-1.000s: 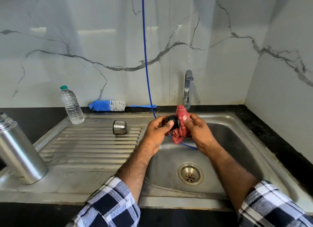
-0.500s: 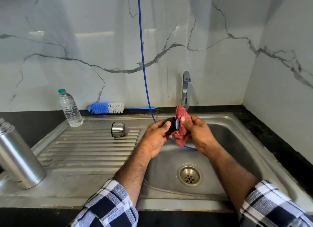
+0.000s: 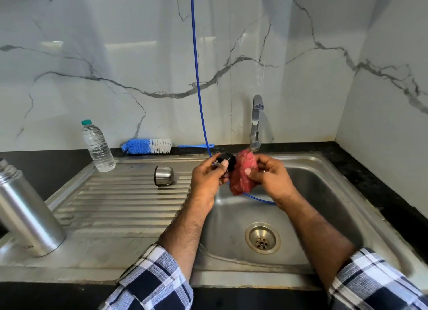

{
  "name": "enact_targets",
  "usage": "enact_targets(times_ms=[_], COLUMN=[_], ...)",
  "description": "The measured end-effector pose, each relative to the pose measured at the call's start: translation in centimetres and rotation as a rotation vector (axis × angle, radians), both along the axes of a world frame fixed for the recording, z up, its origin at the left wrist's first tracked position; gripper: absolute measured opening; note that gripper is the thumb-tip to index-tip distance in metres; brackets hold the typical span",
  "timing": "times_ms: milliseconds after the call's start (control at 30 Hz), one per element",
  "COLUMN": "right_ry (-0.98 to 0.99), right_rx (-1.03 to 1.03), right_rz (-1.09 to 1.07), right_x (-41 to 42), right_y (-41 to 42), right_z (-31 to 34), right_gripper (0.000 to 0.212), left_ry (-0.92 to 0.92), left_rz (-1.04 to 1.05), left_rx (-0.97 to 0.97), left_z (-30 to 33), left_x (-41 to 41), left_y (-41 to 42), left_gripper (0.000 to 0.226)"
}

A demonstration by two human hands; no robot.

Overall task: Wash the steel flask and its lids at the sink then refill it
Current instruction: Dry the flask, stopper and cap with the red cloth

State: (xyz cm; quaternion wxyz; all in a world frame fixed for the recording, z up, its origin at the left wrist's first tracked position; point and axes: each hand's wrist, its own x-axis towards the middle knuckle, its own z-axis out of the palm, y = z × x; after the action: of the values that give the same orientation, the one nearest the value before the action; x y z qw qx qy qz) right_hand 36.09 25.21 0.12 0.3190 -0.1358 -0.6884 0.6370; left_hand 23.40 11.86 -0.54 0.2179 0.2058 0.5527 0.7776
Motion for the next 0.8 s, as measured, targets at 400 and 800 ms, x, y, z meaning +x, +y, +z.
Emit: enact_targets(times_ms=[400,800], right_ry=[-0.193,-0.021], right_rx=[0.108,0.151], right_rz=[0.048,0.115], right_x=[-0.8,-0.7], right_y=[-0.1,-0.7], right_z=[-0.7,-0.3], right_gripper=[0.039,0.035], left_ry=[0.252,-0.28], left_rz=[-0.197,-0.061], left_rx=[-0.204,-0.241], left_z=[-0.1,1.4], left_x=[0.6,2.0], left_y=[-0.9,0.3], left_gripper=[0.026,0.022])
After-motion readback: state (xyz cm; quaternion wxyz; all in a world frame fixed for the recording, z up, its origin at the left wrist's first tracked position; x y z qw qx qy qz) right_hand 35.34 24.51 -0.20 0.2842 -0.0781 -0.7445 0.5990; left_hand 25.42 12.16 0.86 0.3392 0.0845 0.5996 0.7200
